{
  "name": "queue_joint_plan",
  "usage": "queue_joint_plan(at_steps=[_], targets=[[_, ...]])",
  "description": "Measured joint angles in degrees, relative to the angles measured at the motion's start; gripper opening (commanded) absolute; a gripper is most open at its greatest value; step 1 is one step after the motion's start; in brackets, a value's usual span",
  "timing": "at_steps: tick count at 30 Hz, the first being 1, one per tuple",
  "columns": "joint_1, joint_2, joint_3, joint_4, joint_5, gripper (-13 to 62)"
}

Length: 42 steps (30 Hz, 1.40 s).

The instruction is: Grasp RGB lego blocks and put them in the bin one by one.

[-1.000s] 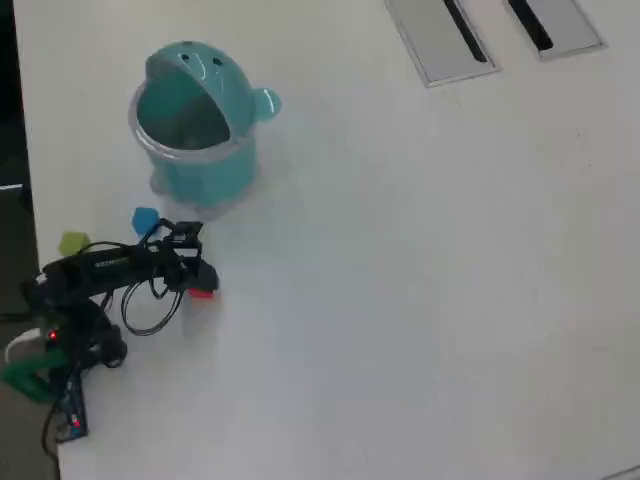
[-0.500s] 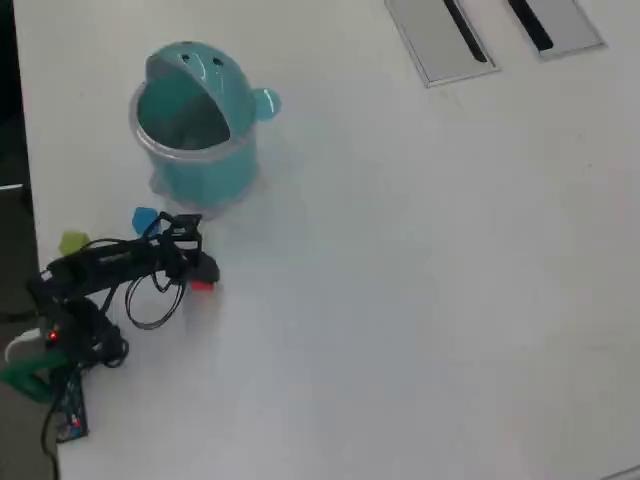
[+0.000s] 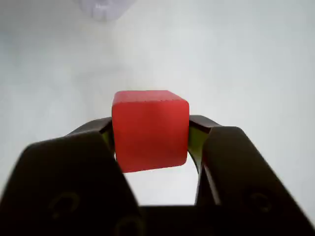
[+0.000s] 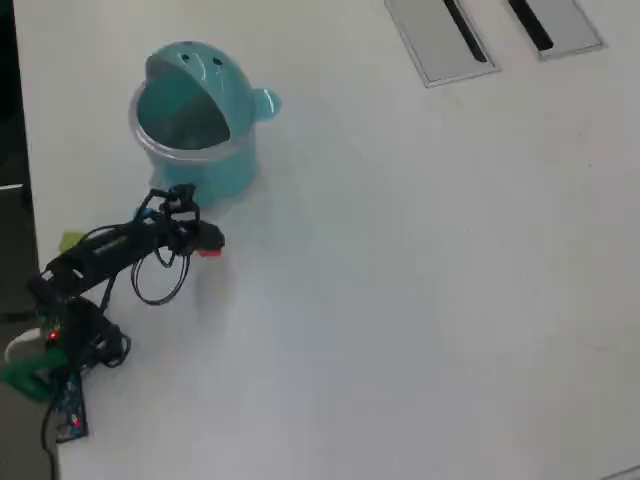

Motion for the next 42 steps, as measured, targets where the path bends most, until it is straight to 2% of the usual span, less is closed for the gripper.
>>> queue_joint_plan(at_steps=[9, 10, 17, 20, 25, 26, 33, 38, 40, 42], targets=[[-8.44, -0.35, -7.91, 3.08, 7.29, 9.2], [-9.58, -0.44, -13.01, 3.96, 8.96, 9.2], [-14.06, -1.93, -24.08, 6.68, 15.12, 8.5], [-18.81, -5.01, -29.00, 6.86, 21.80, 8.5], [-18.54, -6.33, -34.10, 9.49, 24.08, 7.4], [-15.91, -3.96, -32.26, 10.81, 23.38, 5.5], [-4.57, 3.52, -32.70, 19.16, 20.74, 5.4], [-4.48, 3.60, -34.01, 19.16, 20.04, 5.4], [-5.54, 3.34, -38.85, 19.16, 20.04, 5.4], [-8.96, -0.88, -55.63, 22.59, 21.36, 5.4]])
